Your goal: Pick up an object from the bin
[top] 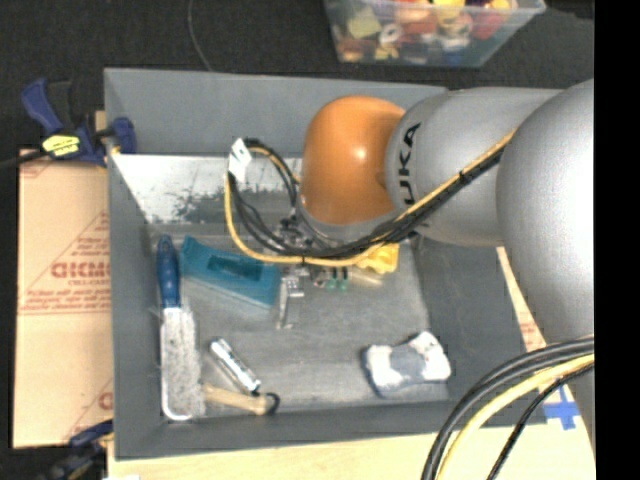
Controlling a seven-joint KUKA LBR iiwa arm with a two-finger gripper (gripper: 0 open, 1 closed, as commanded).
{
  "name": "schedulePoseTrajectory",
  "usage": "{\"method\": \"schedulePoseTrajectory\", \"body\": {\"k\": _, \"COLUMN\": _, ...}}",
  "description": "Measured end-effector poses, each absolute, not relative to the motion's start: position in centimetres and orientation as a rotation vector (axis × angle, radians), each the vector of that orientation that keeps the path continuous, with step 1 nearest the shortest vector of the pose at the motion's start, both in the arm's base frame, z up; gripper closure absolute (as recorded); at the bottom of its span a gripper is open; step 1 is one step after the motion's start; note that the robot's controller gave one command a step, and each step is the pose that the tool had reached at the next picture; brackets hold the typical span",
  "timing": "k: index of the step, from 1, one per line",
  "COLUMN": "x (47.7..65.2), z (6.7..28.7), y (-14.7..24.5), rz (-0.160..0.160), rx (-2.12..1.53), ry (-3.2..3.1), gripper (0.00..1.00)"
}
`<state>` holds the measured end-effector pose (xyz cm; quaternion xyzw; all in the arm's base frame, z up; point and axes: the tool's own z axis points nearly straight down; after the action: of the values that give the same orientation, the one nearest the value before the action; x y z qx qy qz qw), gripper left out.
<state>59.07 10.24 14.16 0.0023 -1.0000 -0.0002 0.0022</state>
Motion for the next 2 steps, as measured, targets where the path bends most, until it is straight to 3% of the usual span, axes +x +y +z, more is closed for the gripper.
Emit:
{"method": "schedulePoseTrajectory", "body": {"k": 1, "x": 59.2, "z": 14.7, "y": 10.2, "rz": -0.002, "rx": 0.001, "ry": -3.145, "gripper": 0.00}}
{"method": "schedulePoseTrajectory", "body": {"k": 2, "x": 64.8, "z": 7.1, "y": 16.0, "rz": -0.004, "rx": -0.027, "ry": -3.146, "gripper": 0.00}}
